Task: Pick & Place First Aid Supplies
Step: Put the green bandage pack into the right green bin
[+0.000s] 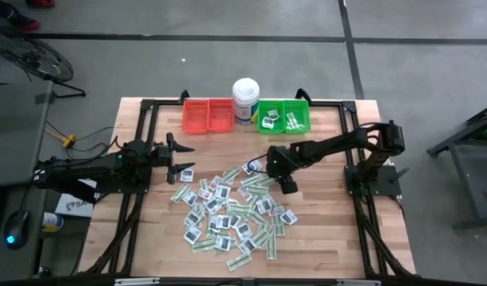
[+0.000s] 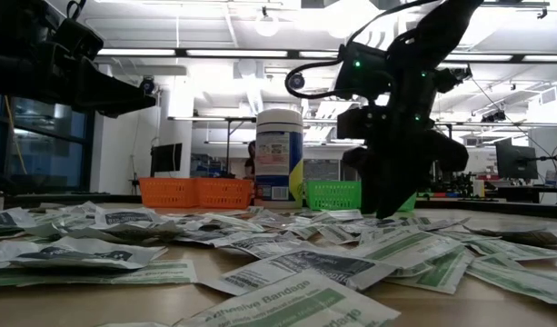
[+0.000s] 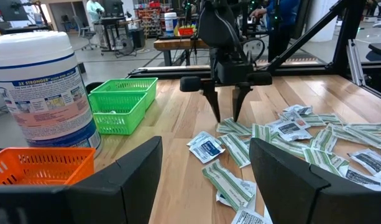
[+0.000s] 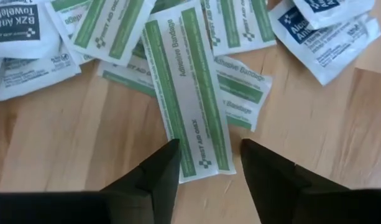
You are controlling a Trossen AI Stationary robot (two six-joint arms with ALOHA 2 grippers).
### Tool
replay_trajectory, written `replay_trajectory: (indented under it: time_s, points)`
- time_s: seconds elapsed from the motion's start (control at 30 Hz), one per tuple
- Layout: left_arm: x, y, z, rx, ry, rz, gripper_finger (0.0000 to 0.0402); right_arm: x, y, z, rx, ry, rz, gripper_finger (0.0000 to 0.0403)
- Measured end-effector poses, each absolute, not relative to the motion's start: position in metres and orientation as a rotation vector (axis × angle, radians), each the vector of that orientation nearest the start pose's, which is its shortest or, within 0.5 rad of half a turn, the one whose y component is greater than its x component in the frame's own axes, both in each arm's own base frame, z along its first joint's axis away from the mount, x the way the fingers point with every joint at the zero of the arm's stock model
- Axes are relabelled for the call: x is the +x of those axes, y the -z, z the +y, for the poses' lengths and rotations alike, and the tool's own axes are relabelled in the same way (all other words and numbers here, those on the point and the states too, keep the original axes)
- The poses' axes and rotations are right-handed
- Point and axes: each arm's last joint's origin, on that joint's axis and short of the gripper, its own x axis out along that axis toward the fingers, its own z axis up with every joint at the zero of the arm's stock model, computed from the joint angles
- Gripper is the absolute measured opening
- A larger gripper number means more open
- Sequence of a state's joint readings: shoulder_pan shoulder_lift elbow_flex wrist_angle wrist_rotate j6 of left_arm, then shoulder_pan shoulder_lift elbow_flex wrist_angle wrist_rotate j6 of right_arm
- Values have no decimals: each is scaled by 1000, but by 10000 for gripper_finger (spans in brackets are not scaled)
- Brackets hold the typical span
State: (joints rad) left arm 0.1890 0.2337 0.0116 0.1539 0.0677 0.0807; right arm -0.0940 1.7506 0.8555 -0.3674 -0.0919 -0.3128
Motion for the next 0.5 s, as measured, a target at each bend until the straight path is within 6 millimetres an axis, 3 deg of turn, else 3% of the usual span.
replay_trajectory:
  time_s: [0.5]
  points:
    - [110,-163,19,72,-119,72,238,295,-116,-26,-29,-86,1264,24]
